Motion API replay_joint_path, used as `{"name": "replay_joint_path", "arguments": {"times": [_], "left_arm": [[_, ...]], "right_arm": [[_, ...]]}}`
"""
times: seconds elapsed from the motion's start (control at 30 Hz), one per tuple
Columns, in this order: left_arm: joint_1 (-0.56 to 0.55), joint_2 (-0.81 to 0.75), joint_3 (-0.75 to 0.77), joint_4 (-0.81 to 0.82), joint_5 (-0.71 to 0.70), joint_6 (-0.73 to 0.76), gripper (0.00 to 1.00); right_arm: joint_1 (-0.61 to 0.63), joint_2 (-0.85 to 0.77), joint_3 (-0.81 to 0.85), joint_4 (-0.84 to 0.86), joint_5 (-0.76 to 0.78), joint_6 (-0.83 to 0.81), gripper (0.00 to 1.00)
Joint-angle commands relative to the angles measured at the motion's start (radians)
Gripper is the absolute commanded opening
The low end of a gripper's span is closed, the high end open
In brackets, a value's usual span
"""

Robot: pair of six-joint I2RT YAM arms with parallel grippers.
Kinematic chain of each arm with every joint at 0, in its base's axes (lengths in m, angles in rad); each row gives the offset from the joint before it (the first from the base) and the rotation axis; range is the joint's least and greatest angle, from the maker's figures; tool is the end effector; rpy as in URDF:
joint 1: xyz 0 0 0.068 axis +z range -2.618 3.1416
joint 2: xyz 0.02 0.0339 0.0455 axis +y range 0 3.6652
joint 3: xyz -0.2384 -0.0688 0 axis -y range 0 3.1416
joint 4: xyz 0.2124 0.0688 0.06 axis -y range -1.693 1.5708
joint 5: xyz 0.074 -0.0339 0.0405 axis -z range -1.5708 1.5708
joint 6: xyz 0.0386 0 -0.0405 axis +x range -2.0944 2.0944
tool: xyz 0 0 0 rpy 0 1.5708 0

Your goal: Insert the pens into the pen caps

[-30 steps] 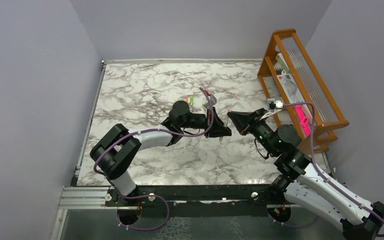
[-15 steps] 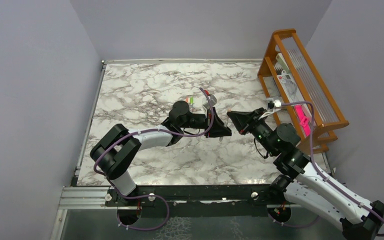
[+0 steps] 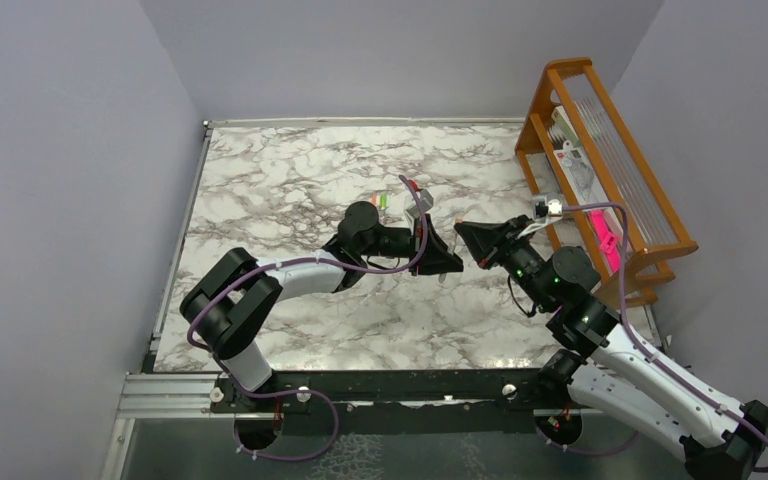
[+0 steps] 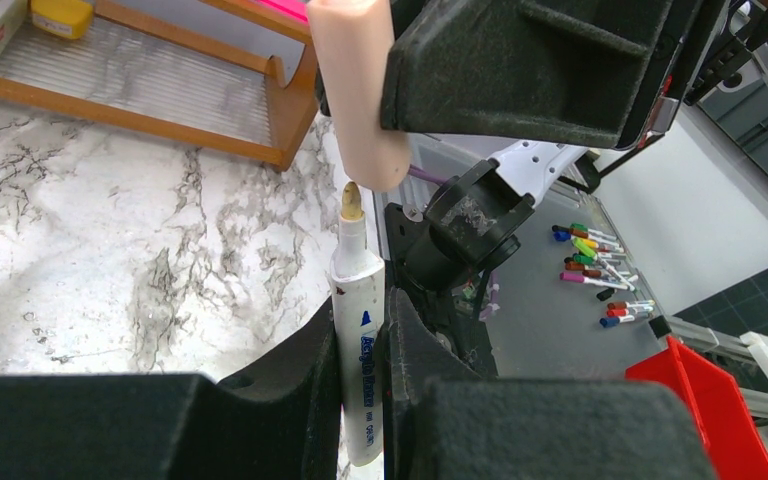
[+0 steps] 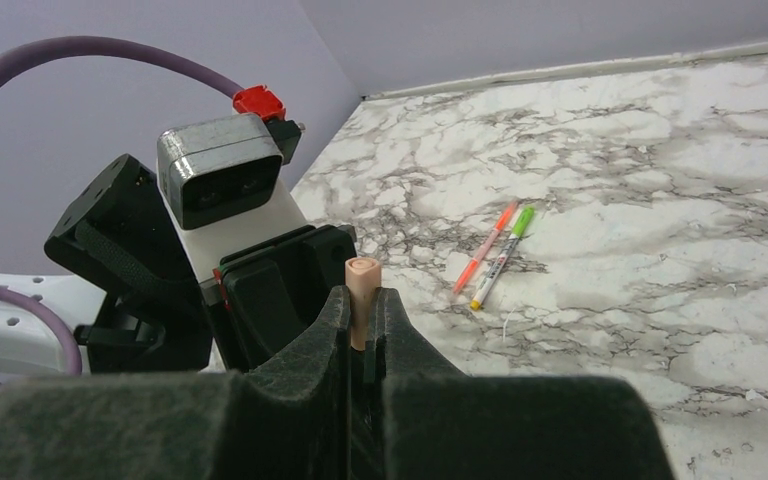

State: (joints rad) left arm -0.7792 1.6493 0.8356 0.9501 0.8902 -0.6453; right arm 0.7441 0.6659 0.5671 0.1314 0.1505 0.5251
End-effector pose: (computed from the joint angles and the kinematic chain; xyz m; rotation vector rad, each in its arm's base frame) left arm 0.2105 -0.2501 0.2514 0.9506 1.4914 -1.7230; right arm 0.1230 0.1054 0.3032 -0.0511 1.6065 0.8842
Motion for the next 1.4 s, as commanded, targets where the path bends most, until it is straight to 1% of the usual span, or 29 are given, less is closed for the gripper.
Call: {"name": "replay_joint_path", "arguments": {"times": [0.0,0.57,0.77,0.9,1.07,1.27,1.37], "left_arm": [[0.0,-0.039,0.012,0.019,-0.005,-0.003,0.0],[0.0,-0.038,0.019,0.019,-0.009,-0.008,0.0],[0.001,-0.028,0.025,0.019,-0.037,-0.023,0.0],[0.003,-0.005,0.055,0.018,-0.066,-0.059,0.0],[0.003,0.021,0.101,0.018,-0.068,-0.091,0.0],[0.003,0.024,0.12,0.018,-0.073,-0.1,0.0],[0.003,0.023,0.113,0.016,-0.077,-0.08,0.0]], "right_arm": [[0.0,-0.012,-0.003,0.001,0.047,-0.025,0.01],[0.0,-0.014,-0.033,0.017,0.02,-0.023,0.01],[-0.001,-0.015,-0.043,0.01,0.01,-0.018,0.01],[0.0,-0.03,-0.073,0.009,-0.005,-0.007,0.01],[0.0,-0.047,-0.114,0.003,-0.01,0.002,0.01],[0.0,-0.049,-0.122,-0.01,-0.004,-0.011,0.01],[0.0,-0.044,-0.117,-0.013,0.001,-0.012,0.01]]}}
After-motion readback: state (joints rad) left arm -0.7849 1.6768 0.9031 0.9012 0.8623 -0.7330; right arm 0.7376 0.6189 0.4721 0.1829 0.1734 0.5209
